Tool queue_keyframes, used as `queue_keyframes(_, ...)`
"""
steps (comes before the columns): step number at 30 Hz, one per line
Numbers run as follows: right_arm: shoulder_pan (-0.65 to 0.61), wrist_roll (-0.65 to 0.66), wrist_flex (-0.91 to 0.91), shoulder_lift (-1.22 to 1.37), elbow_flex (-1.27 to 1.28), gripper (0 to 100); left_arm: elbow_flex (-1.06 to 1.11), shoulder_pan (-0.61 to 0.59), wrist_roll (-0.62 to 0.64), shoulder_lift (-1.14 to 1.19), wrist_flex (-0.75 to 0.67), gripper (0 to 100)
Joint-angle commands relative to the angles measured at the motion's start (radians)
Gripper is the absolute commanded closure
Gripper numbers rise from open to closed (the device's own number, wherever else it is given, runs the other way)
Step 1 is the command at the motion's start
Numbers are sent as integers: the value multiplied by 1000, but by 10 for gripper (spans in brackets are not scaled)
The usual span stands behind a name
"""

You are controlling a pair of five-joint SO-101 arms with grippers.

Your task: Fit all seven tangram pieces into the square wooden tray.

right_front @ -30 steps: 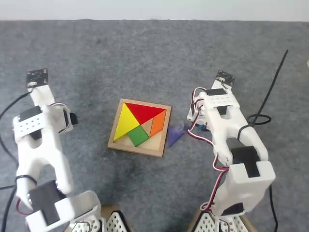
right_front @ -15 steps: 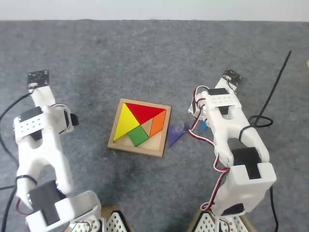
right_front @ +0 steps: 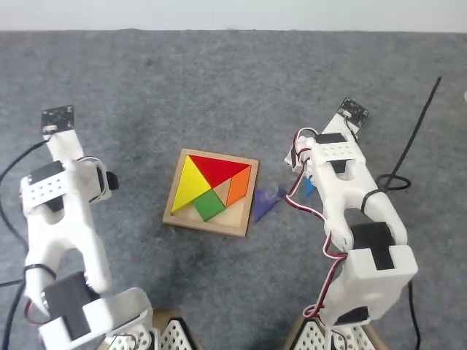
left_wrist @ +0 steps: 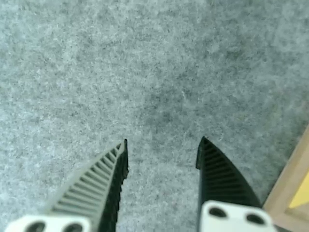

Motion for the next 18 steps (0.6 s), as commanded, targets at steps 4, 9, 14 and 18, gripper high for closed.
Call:
queue_keyframes(4, 87, -9, -21, -10, -40, 775, -8, 3, -3, -41, -21, 772)
queue_keyframes(9, 91, -9, -15, 35, -41, 778, -8, 3, -3, -41, -21, 772)
queue_keyframes(14, 54, -11, 22, 35, -41, 778, -8, 3, -3, -41, -21, 772)
queue_keyframes(18, 25, -11, 21, 36, -41, 779, -8, 3, -3, -41, -21, 772)
